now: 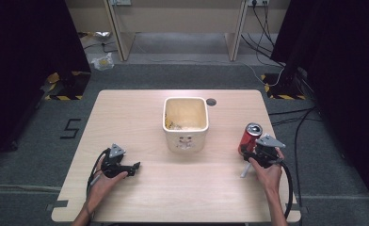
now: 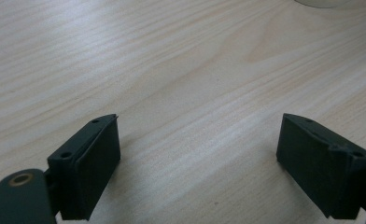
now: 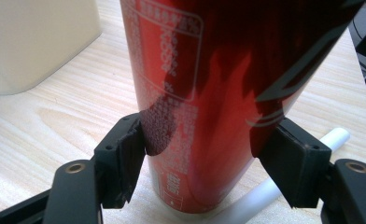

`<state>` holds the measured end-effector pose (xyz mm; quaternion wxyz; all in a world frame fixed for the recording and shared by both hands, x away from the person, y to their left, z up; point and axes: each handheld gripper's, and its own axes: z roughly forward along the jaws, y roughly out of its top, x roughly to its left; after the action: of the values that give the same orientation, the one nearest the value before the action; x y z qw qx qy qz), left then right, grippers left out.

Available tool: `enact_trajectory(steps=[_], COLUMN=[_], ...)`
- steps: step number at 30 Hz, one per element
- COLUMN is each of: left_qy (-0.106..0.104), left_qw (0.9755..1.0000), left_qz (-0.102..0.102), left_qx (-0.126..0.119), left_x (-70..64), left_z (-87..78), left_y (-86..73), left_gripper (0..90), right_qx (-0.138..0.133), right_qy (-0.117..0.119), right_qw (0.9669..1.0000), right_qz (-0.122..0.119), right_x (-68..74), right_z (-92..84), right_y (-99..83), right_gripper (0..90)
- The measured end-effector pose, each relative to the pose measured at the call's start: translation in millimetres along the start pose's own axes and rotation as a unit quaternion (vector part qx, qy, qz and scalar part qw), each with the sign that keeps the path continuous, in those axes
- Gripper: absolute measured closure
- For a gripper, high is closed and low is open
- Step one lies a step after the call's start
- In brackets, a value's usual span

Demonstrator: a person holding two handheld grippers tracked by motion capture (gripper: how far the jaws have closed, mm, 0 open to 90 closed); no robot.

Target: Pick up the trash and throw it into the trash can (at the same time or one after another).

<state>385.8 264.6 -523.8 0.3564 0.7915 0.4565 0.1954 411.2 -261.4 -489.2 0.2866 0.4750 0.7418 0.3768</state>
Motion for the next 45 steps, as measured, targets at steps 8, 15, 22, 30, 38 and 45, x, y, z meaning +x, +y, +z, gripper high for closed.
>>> enact_trajectory(steps=[8,15,22,30,38,45], left_qy=[0.000,0.000,0.000,0.000,0.000,0.000], left_qw=[1.0000,1.0000,1.0000,1.0000,1.0000,1.0000], left_qz=[0.000,0.000,0.000,0.000,0.000,0.000], left_qx=[0.000,0.000,0.000,0.000,0.000,0.000], left_x=[0.0,0.0,0.0,0.0,0.1,0.0], left_z=[0.0,0.0,0.0,0.0,0.0,0.0], left_y=[0.0,0.0,0.0,0.0,0.0,0.0], left_gripper=[12.6,12.6,12.6,12.6,12.6,12.6], right_qx=[-0.009,-0.018,-0.038,-0.051,-0.046,-0.047], right_qy=[-0.003,-0.005,-0.002,0.009,0.018,0.021], right_qw=[0.9999,0.9998,0.9993,0.9986,0.9987,0.9987], right_qz=[-0.008,-0.011,-0.002,-0.009,-0.008,-0.007], right_x=[2.4,1.6,-0.7,6.2,10.3,11.7], right_z=[-2.7,-12.7,-25.2,-33.0,-32.2,-30.9], right_y=[2.8,11.2,27.9,47.7,57.8,61.9], right_gripper=[33.8,33.9,34.0,34.0,34.0,34.0])
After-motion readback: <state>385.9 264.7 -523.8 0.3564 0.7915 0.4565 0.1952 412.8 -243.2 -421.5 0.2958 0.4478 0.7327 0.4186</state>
